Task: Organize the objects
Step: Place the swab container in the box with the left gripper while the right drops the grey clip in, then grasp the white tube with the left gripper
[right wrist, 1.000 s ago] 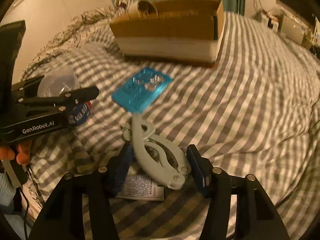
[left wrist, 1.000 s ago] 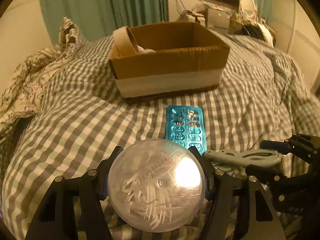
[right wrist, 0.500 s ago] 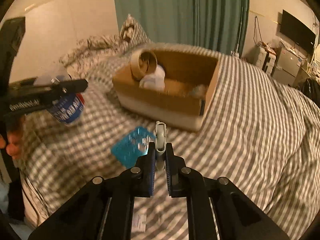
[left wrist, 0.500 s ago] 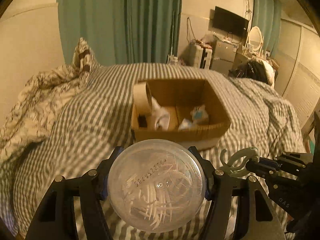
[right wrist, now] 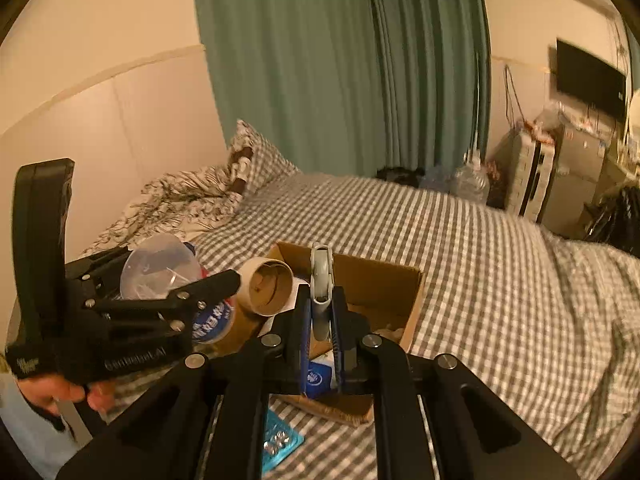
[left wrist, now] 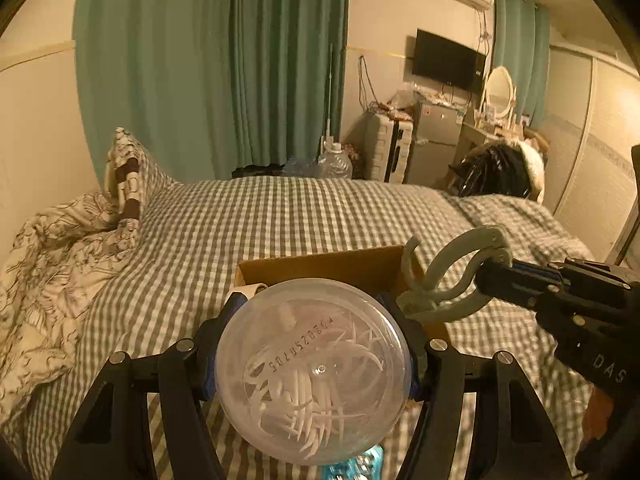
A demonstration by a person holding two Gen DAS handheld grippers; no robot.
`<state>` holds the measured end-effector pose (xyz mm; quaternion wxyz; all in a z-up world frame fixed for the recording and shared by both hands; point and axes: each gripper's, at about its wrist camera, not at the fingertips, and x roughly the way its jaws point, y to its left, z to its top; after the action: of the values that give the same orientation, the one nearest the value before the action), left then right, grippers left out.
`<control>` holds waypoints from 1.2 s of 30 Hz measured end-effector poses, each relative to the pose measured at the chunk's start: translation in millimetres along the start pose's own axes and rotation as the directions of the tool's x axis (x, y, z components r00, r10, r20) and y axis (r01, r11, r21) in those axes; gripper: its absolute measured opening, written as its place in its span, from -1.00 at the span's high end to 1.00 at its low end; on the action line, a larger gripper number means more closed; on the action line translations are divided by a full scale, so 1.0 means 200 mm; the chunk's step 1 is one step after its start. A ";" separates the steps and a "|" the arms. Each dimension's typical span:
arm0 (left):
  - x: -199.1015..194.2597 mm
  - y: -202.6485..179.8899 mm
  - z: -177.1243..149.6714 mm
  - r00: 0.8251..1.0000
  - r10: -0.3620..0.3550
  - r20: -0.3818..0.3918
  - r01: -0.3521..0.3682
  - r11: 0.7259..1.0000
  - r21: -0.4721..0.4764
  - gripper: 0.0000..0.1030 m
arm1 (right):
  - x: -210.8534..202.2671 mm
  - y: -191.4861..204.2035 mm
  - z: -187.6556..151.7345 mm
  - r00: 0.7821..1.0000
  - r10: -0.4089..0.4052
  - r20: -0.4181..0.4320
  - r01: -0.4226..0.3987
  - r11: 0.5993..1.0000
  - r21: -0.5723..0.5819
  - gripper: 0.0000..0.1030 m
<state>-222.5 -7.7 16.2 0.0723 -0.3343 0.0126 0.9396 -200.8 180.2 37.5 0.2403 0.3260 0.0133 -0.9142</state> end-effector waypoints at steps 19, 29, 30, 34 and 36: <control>-0.33 0.04 -0.02 0.998 0.050 0.040 -0.048 0.998 -0.039 -0.82 | -0.41 -0.07 0.00 0.987 -0.136 0.081 0.130 0.989 0.075 0.01; -0.70 -0.07 -0.35 0.991 0.095 0.095 -0.097 0.995 0.021 -0.82 | -0.85 0.14 -0.32 0.960 -0.258 0.107 0.259 0.966 0.005 -0.23; -0.69 -0.09 -0.41 0.992 0.090 0.085 -0.092 0.996 0.019 -0.82 | -0.85 0.14 -0.36 0.959 -0.267 0.101 0.267 0.964 0.005 -0.24; -0.59 -0.14 -0.65 0.998 0.067 -0.002 -0.067 0.998 0.016 -0.82 | -0.83 0.12 -0.57 0.955 -0.291 0.047 0.291 0.957 0.015 -0.25; -0.53 -0.18 -0.75 0.998 0.045 -0.053 -0.044 0.999 0.017 -0.82 | -0.77 0.09 -0.68 0.953 -0.303 0.014 0.303 0.952 0.035 -0.25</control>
<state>-42.8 3.0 -32.6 0.0534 -0.3584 0.0294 0.9316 -8.7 256.5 25.5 0.0920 0.3155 0.0458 -0.9434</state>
